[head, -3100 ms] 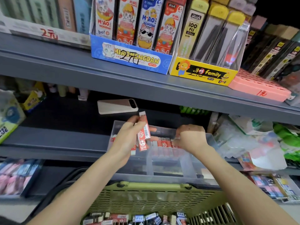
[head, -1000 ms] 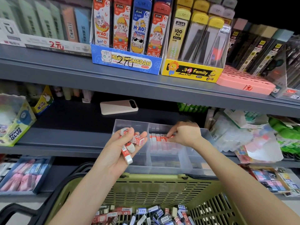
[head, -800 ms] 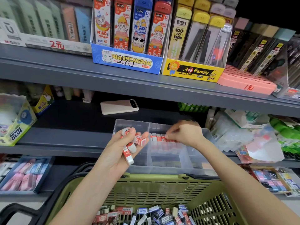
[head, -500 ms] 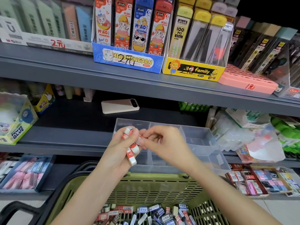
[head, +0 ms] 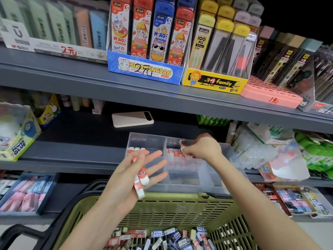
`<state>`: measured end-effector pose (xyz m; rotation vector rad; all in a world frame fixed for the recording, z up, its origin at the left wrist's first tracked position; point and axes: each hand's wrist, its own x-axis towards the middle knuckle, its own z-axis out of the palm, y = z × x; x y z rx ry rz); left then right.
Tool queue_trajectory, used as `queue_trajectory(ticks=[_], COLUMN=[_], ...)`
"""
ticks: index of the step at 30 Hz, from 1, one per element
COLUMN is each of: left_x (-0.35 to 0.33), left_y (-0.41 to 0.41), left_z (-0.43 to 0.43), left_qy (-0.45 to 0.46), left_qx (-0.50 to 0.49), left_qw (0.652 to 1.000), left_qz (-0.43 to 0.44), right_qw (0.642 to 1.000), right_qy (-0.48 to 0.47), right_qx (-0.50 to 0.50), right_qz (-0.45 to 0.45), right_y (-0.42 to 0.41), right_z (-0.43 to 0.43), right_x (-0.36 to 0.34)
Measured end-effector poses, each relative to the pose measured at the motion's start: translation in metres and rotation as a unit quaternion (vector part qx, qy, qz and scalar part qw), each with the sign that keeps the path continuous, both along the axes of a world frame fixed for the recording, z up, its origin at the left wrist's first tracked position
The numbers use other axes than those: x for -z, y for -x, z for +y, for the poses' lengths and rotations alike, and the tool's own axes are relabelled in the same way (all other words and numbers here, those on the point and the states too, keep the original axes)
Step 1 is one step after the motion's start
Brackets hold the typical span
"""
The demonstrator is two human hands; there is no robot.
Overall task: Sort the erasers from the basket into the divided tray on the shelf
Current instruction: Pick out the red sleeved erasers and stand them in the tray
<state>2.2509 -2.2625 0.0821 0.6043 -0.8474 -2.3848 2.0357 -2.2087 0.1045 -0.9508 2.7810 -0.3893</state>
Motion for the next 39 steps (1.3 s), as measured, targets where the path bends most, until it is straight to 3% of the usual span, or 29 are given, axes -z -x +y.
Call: queue_trajectory(ticks=[8, 13, 16, 18, 19, 21, 24, 26, 28, 30, 32, 34, 36, 39], left_x=[0.004, 0.006, 0.006, 0.005, 0.004, 0.004, 0.005, 0.004, 0.004, 0.007, 0.010, 0.012, 0.015, 0.023], left_y=[-0.008, -0.008, -0.007, -0.007, -0.007, -0.006, -0.007, -0.011, -0.015, -0.019, -0.024, -0.029, -0.034, -0.040], left_z=[-0.009, -0.012, -0.012, -0.011, -0.010, -0.009, -0.008, -0.011, -0.016, -0.023, -0.031, -0.039, -0.048, -0.059], left_qy=[0.001, -0.035, -0.037, -0.029, -0.021, -0.005, 0.011, 0.019, 0.035, 0.060, 0.084, 0.090, 0.072, -0.007], left_qx=[-0.030, -0.021, -0.021, -0.026, -0.030, -0.035, -0.037, -0.044, -0.070, -0.135, -0.213, -0.258, -0.274, -0.255], left_qw=[0.999, 0.998, 0.997, 0.997, 0.997, 0.998, 0.998, 0.998, 0.995, 0.988, 0.973, 0.960, 0.957, 0.966], left_qz=[0.018, 0.053, 0.069, 0.069, 0.063, 0.048, 0.039, 0.051, 0.064, 0.036, -0.026, -0.057, -0.059, -0.024], right_qw=[0.987, 0.984, 0.996, 0.973, 0.956, 0.941, 0.927, 0.891, 0.858, 0.845, 0.874, 0.934, 0.970, 0.970], right_qy=[-0.127, -0.163, 0.001, 0.131, 0.147, 0.130, 0.164, 0.224, 0.308, 0.387, 0.393, 0.302, 0.157, -0.011], right_qx=[-0.001, -0.032, -0.091, -0.145, -0.178, -0.232, -0.203, -0.152, -0.103, -0.059, -0.048, -0.093, -0.167, -0.242], right_qz=[0.095, 0.056, 0.011, -0.122, -0.179, -0.209, -0.269, -0.365, -0.397, -0.365, -0.282, -0.166, -0.076, -0.007], right_y=[-0.002, -0.002, -0.021, -0.055, -0.075, -0.108, -0.133, -0.132, -0.119, -0.097, -0.076, -0.059, -0.050, -0.047], right_z=[-0.010, -0.011, -0.002, 0.007, 0.011, 0.016, 0.019, 0.020, 0.018, 0.012, 0.001, -0.014, -0.032, -0.056], right_x=[0.013, -0.003, -0.018, -0.027, -0.030, -0.025, -0.016, -0.015, -0.018, -0.022, -0.023, -0.021, -0.016, -0.007])
